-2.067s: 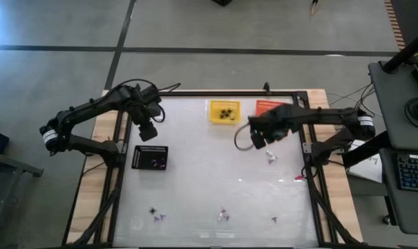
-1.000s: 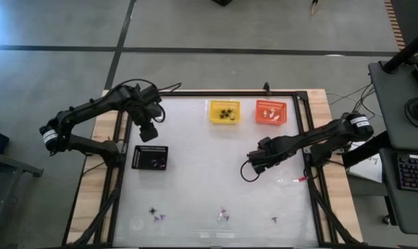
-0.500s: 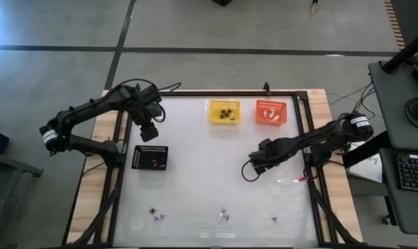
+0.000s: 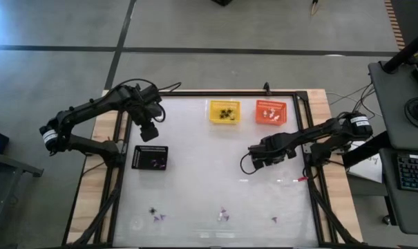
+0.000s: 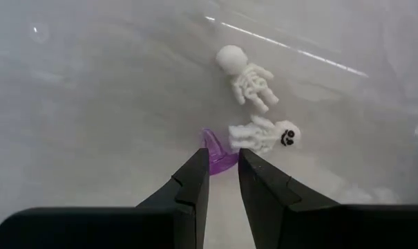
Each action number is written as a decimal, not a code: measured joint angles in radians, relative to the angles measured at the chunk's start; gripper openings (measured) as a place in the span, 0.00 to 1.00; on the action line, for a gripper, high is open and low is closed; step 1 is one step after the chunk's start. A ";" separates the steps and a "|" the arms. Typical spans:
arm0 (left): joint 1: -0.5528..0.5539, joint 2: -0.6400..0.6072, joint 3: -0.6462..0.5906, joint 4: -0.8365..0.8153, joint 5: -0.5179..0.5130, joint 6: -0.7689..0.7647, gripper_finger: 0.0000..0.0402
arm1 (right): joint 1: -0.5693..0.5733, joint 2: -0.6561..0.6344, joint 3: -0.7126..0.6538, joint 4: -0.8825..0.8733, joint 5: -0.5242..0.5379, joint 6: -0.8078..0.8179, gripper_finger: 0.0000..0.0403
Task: Sort Halloween decoration
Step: Put the purple witch hat toy into the black bin, then put the black spider toy into the yellow bin
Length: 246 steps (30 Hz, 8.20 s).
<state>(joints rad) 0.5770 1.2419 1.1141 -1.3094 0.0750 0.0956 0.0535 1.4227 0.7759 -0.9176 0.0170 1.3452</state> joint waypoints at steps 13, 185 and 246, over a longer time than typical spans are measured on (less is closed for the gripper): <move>0.000 0.000 0.000 0.006 0.000 0.000 0.23 | 0.001 0.000 0.000 -0.008 -0.044 0.178 0.18; -0.114 -0.091 -0.020 -0.071 0.180 -0.152 0.23 | -0.088 0.852 1.362 0.286 -0.433 -0.820 0.28; -1.208 0.185 -0.355 0.772 0.180 -0.837 0.23 | 0.257 0.495 1.362 -0.640 0.089 -0.551 0.29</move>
<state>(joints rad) -0.6313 1.4271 0.7589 -0.5371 0.2546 -0.7418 0.3109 1.9175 2.1376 -1.5572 0.1059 0.7940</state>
